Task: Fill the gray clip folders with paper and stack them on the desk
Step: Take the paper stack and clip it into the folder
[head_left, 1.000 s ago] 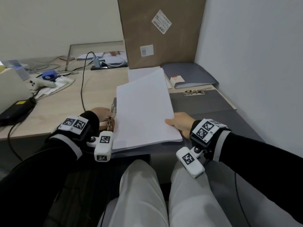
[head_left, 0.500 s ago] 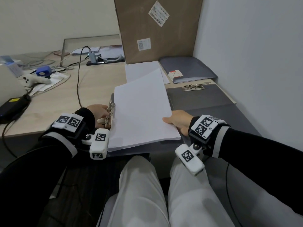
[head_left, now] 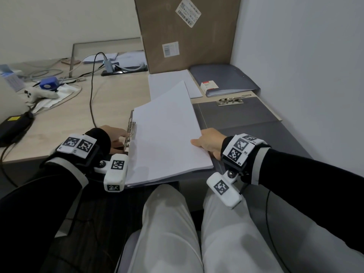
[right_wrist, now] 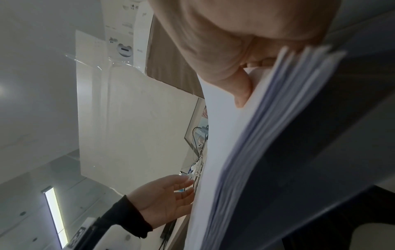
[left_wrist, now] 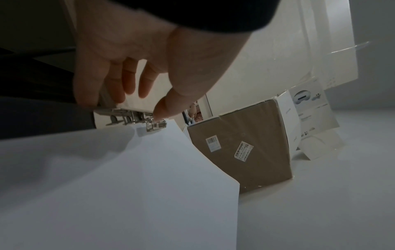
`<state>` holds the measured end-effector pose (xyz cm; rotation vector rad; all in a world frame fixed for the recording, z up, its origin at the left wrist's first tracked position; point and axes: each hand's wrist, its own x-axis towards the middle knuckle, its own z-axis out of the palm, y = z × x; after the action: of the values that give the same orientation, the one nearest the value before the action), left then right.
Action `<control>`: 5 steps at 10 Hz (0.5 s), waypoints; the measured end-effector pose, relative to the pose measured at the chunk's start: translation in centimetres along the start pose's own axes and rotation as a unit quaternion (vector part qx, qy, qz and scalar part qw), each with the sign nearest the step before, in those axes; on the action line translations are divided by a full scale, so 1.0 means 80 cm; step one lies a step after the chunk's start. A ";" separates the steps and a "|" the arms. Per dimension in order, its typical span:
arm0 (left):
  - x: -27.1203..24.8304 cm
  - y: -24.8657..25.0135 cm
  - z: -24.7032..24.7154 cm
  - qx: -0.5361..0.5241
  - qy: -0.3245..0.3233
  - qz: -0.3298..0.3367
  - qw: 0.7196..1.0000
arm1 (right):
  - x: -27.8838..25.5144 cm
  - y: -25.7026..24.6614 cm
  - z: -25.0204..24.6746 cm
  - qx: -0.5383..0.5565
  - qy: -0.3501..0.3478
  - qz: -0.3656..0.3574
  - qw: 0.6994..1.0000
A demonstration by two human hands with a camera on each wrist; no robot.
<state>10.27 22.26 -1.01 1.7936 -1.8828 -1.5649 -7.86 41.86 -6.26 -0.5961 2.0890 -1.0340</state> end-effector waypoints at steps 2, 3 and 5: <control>0.002 -0.003 -0.001 0.030 0.013 -0.007 0.999 | -0.006 -0.003 0.003 -0.020 -0.001 -0.014 1.000; -0.007 -0.007 -0.008 0.047 0.000 0.018 0.999 | -0.008 -0.003 0.004 -0.036 0.004 -0.016 0.999; -0.015 -0.011 -0.004 0.037 -0.015 -0.009 0.999 | -0.013 -0.005 0.005 -0.033 -0.010 -0.015 0.999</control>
<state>11.43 23.18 -0.79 1.8328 -1.9684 -1.5561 -6.84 42.14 -5.73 -0.6697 2.1099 -0.9754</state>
